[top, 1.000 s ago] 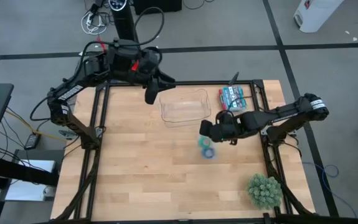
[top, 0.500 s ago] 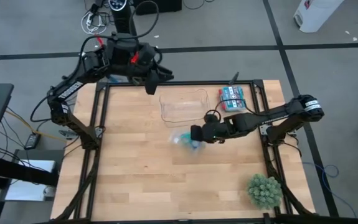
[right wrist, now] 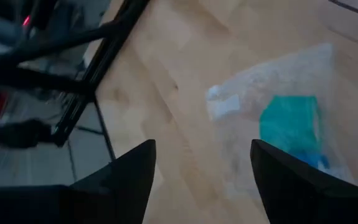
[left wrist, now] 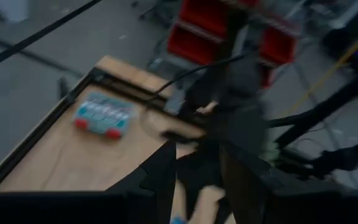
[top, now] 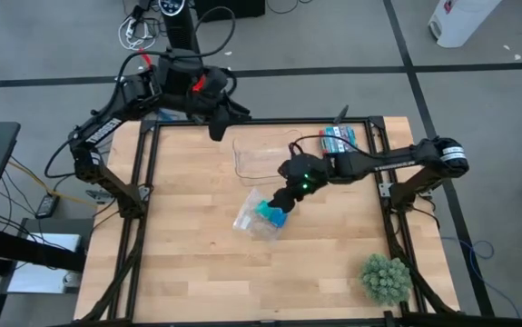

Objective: Roll bandage
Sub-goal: Close the transparent zip bag

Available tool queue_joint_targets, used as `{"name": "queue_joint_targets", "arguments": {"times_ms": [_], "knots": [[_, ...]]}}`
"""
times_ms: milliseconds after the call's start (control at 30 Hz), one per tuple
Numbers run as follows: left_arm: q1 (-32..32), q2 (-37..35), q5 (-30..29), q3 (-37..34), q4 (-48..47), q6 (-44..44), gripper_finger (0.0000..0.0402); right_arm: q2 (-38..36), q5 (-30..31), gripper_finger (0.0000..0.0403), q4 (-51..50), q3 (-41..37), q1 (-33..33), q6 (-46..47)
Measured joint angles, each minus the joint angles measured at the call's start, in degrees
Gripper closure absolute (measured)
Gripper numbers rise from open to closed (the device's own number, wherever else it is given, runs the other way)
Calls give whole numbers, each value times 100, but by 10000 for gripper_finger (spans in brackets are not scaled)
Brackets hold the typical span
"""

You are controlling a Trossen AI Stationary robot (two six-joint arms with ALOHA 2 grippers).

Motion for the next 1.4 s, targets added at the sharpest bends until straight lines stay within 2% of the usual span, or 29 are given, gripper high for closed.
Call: {"name": "queue_joint_targets", "arguments": {"times_ms": [167, 233, 300, 400, 500, 667, 933, 1000, 1133, 1400], "knots": [[-189, 0, 363, 0, 779, -376, 271, 272, -620, 157, -32, 178, -382, -1153], [-335, 0, 347, 0, 1109, -513, 271, 403, -722, 159, -270, 477, -449, -1820], [-538, 0, 82, 0, 1444, -643, 271, 555, -798, 161, -524, 842, -464, -2584], [-935, 1, -826, 0, 1939, -876, 271, 770, -864, 163, -1297, 1445, -504, -3685], [-1411, 40, -1979, 0, 2312, -909, 271, 958, -865, 163, -2100, 2047, -589, -4623], [-2224, 211, -3684, -2, 2591, -903, 271, 1161, -1096, 163, -2787, 2753, -740, -5856], [-3386, 554, -6019, -4, 2763, -747, 271, 1548, -1447, 170, -2987, 3362, -753, -6437], [-3587, 606, -6371, -22, 2736, -717, 271, 1739, -1454, 171, -3003, 3434, -716, -6439], [-3844, 669, -6668, -258, 2917, -797, 271, 2082, -1466, 171, -2980, 3557, -629, -6587], [-4126, 664, -6701, -1381, 4224, -1207, 271, 2681, -1487, 170, -2897, 3779, -567, -6919]]}}
